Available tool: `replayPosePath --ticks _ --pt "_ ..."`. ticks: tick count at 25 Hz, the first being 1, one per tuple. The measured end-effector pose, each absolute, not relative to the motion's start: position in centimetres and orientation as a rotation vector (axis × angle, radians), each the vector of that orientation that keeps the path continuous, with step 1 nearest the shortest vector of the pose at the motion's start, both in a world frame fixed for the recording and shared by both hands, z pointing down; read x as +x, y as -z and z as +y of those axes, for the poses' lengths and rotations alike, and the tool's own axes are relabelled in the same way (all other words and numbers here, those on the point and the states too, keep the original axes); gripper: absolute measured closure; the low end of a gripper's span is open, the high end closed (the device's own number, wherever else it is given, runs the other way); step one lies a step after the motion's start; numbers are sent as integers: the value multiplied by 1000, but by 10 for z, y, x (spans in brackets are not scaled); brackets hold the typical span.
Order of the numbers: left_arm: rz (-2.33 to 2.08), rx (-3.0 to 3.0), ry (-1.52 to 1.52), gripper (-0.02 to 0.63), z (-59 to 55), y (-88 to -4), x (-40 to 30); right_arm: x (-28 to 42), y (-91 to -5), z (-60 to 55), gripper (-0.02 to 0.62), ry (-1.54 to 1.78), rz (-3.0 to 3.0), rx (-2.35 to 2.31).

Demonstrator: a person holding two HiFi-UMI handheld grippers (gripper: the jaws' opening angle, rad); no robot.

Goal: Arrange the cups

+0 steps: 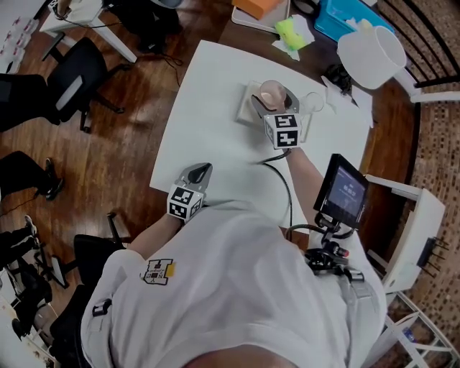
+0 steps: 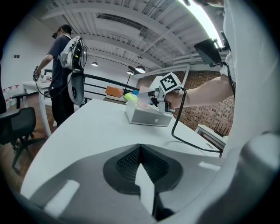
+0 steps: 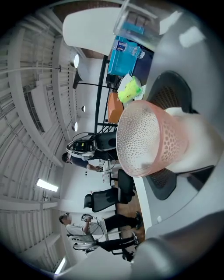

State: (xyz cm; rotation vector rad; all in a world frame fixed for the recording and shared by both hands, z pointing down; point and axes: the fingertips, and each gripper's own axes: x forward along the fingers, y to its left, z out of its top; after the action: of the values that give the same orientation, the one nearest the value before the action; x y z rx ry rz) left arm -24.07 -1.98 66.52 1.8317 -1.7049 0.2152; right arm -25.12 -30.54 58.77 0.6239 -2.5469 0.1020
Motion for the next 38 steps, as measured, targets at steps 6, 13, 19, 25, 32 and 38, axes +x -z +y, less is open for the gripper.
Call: replayPosePath --ticks 6,13,19,25,32,38 --pt "-1715 1823 -220 606 -17 -664 -242 -246 -600 -304 200 -148 -2554 602" --pt "-1716 1829 -226 606 -14 -662 -242 -233 -601 -293 118 -198 -2575 613" --pt "-1710 1867 -223 606 -18 -657 -229 -198 -596 -268 120 -217 -2572 634" --pt "-1662 1957 -231 606 -33 -641 -208 -142 -597 -221 147 -266 -2562 637" --pt "-1592 2052 -251 606 -50 -629 -159 -58 -613 -175 184 -311 -2508 659" --pt "-1542 2117 -278 606 -63 -622 -109 8 -627 -153 240 -322 -2457 660"
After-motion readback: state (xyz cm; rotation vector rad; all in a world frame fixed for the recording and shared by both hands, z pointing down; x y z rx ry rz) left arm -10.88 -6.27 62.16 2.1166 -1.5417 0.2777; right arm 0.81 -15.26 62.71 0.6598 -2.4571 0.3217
